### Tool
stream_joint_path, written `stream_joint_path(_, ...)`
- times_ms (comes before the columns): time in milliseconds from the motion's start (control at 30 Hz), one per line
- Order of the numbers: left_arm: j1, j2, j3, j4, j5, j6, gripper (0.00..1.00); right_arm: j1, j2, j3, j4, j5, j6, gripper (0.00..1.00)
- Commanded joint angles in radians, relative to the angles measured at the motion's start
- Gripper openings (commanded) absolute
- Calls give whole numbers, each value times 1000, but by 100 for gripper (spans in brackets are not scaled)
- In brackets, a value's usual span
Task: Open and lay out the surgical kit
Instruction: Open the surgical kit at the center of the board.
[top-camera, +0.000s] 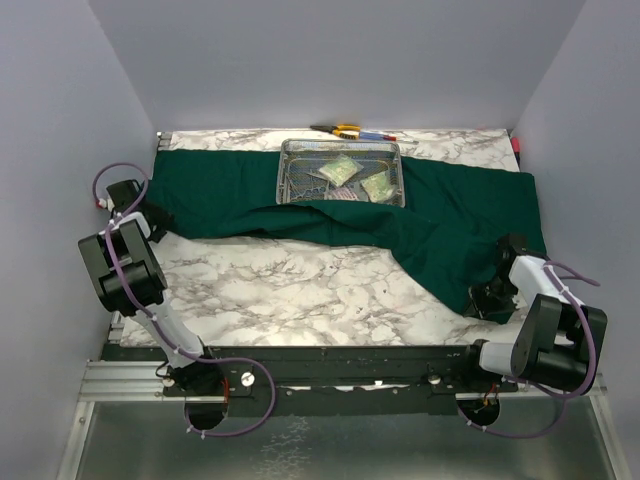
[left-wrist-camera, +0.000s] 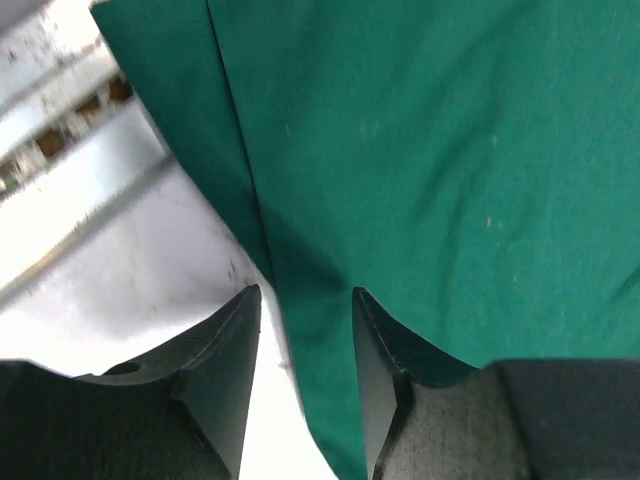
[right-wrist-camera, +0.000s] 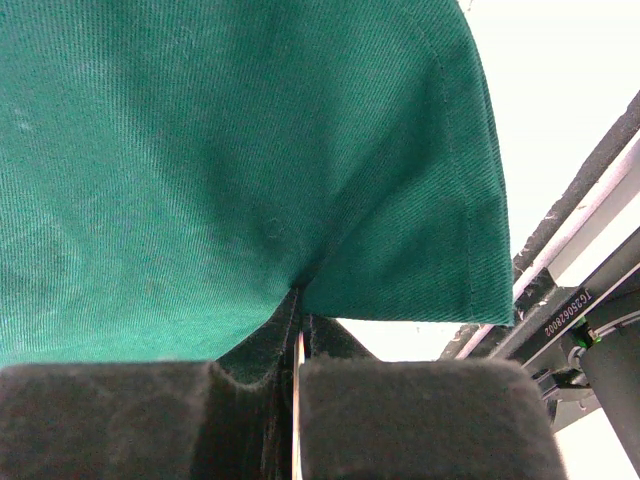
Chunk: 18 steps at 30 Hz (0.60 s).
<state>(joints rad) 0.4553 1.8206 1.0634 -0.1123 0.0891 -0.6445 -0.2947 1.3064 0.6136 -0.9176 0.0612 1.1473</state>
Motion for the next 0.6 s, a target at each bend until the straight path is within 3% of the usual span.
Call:
stream_joint_path(0, 58, 79, 67, 40, 82, 43, 42, 2, 53, -66, 137, 26, 36, 0)
stream_joint_path(367, 59, 135, 105, 36, 87, 40, 23, 2, 120, -34, 125, 31, 6, 0)
stream_joint_path(567, 60, 95, 94, 33, 65, 19, 25, 2, 119, -31, 126, 41, 9, 0)
